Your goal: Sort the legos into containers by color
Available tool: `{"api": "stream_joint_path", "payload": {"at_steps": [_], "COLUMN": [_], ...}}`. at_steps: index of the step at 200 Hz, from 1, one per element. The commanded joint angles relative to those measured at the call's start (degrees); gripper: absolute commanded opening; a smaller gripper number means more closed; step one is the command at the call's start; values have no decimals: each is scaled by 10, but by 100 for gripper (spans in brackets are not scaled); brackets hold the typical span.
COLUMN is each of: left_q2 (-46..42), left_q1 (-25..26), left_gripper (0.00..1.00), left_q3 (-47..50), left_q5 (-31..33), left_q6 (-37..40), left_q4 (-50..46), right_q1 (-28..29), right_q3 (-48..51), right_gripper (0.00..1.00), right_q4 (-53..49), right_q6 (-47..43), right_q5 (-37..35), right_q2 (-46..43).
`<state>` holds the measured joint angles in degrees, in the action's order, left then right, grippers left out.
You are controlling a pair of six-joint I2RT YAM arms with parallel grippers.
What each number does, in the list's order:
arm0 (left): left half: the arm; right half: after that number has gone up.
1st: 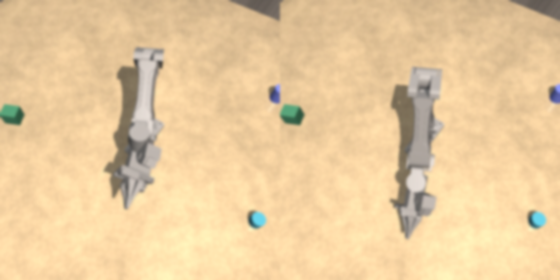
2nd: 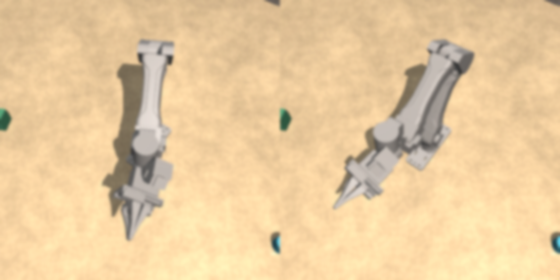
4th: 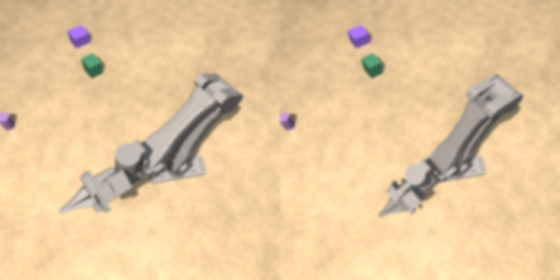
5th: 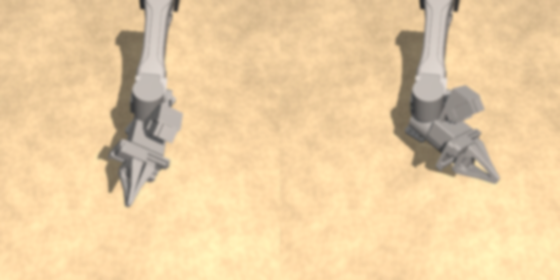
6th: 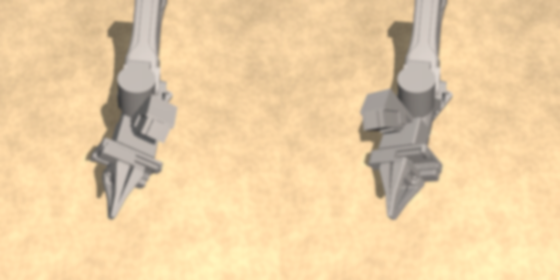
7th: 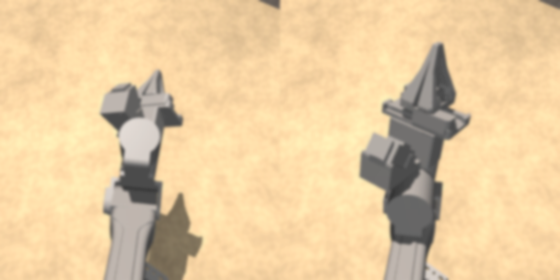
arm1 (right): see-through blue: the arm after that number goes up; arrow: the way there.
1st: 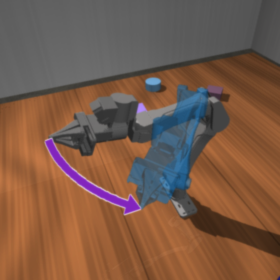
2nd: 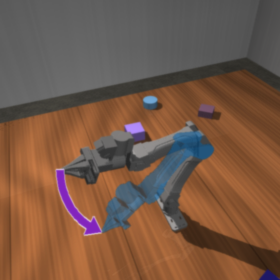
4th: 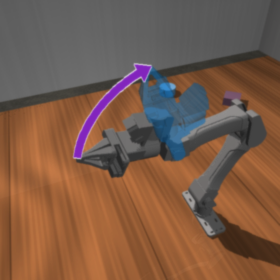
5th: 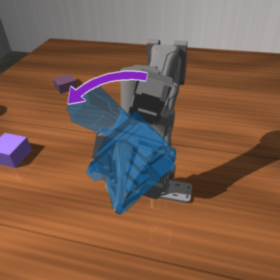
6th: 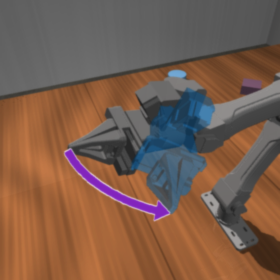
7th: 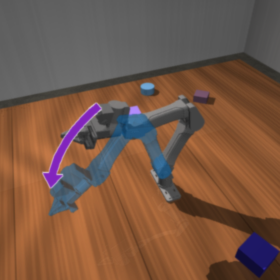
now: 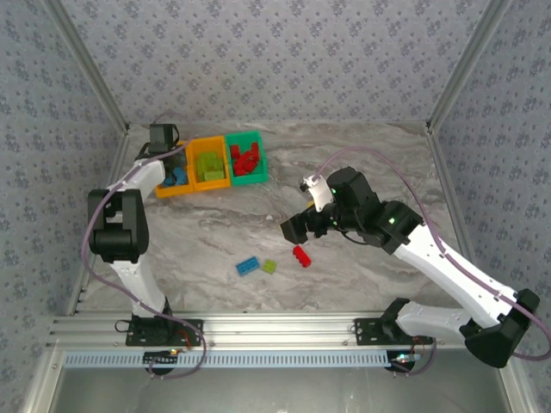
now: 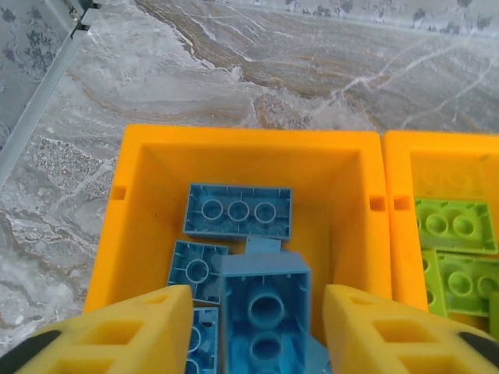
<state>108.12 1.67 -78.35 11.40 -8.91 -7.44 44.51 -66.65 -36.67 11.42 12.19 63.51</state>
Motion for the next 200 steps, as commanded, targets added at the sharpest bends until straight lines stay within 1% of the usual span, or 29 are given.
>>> {"api": "stream_joint_path", "payload": {"at_steps": [1,20,38,57,60,83,98,99,108,121,134,162,178,189,200], "left_q2": [-25,-61,-111,-189,-201,-294,-347,-350,-376,-405,-426,-448,-438,-418,-390], "left_q1": [-1,0,5,32,38,112,180,191,234,300,352,436,481,499,504], "left_gripper": [52,54,55,55,55,55,55,55,55,55,55,56,59,61,62], "left_q3": [-23,-1,15,61,68,122,152,153,171,195,220,269,288,296,299], "left_q5": [-31,-47,-73,-110,-111,-136,-145,-145,-149,-151,-148,-134,-134,-130,-128], "left_q6": [-1,-13,-42,-66,-68,-63,-39,-36,-13,15,25,10,22,23,22], "left_q4": [5,13,-18,-36,-41,-88,-126,-129,-154,-194,-230,-272,-284,-286,-289], "right_q1": [-3,-3,-3,-3,-3,-6,-11,-11,-15,-20,-25,-35,-38,-39,-40], "right_q3": [10,13,13,15,15,25,31,31,38,43,47,55,59,61,63], "right_gripper": [100,100,100,100,100,100,100,100,100,100,100,100,100,100,100], "right_q4": [-2,10,20,19,34,50,53,53,56,58,61,72,79,84,87], "right_q6": [14,17,19,21,20,22,22,22,22,23,23,27,31,34,36], "right_q5": [-11,-8,-11,-25,-27,-36,-38,-38,-38,-36,-31,-21,-17,-11,-8], "right_q2": [-6,-1,7,14,15,14,14,14,12,10,8,7,7,8,9]}}
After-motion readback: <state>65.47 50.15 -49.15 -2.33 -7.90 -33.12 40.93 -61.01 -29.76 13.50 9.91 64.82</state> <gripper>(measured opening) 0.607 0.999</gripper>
